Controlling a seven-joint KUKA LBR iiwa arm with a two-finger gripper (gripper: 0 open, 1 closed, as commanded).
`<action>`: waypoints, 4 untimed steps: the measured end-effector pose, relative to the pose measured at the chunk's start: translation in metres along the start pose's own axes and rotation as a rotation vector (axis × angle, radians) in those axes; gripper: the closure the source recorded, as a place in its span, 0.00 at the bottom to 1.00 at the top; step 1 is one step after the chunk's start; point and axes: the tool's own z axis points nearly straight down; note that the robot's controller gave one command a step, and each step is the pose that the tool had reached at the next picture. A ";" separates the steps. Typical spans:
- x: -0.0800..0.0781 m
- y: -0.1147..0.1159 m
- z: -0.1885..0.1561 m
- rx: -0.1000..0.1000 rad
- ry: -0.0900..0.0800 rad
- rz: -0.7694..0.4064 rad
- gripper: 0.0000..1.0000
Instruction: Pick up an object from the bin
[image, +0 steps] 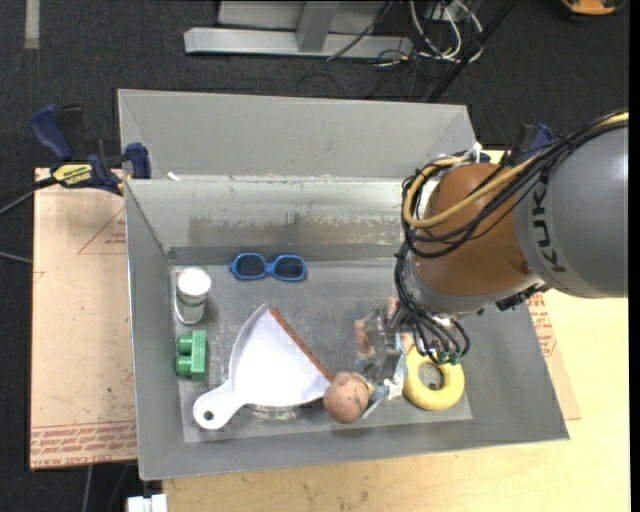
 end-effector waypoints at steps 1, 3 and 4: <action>-0.002 0.000 -0.004 0.000 -0.008 0.000 0.00; 0.006 0.014 0.082 0.003 -0.024 0.015 0.00; 0.009 -0.029 0.083 -0.007 -0.027 -0.121 0.00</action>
Offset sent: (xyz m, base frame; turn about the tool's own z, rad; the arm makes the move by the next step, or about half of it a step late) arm -0.0199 0.0114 -0.0884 0.0251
